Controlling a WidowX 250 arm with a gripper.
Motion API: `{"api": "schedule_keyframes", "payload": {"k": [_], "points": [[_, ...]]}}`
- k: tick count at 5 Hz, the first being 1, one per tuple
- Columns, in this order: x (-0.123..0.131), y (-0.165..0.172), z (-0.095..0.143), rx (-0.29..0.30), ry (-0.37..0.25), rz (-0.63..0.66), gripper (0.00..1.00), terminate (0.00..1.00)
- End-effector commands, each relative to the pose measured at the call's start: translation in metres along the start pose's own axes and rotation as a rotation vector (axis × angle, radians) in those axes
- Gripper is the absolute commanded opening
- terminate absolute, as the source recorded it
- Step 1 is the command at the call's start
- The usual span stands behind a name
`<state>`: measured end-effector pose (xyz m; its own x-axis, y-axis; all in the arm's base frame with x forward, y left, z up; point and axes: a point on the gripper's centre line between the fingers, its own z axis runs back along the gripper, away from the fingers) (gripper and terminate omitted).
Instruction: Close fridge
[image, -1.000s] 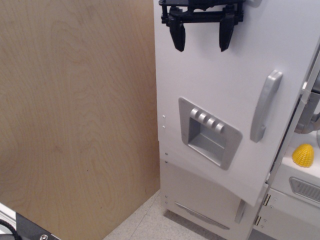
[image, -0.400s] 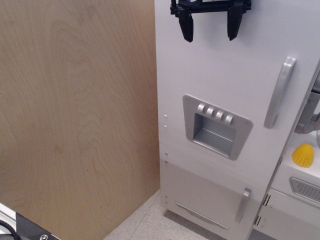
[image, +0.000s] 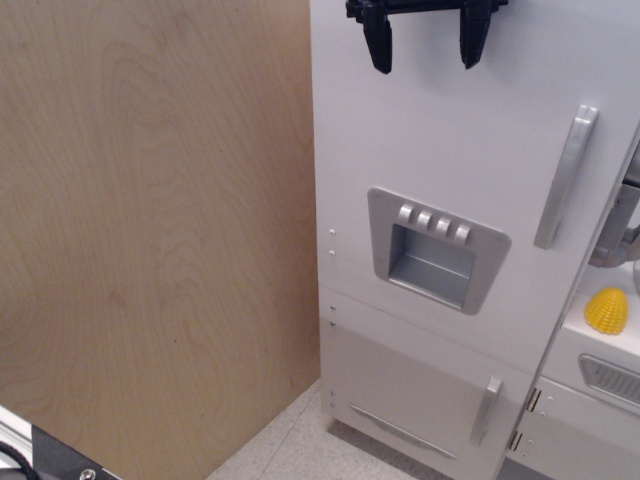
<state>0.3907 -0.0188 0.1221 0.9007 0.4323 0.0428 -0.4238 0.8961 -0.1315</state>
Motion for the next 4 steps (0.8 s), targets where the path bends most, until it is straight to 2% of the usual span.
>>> {"api": "schedule_keyframes", "payload": {"k": [1,2,3,4], "points": [[-0.049,0.02,0.031,-0.035,-0.075,-0.116,1.0,0.0],[-0.076,0.035,0.04,-0.021,-0.054,-0.168,1.0,0.0],[-0.076,0.035,0.04,-0.021,-0.054,-0.168,1.0,0.0],[-0.076,0.035,0.04,-0.021,-0.054,-0.168,1.0,1.0]]}}
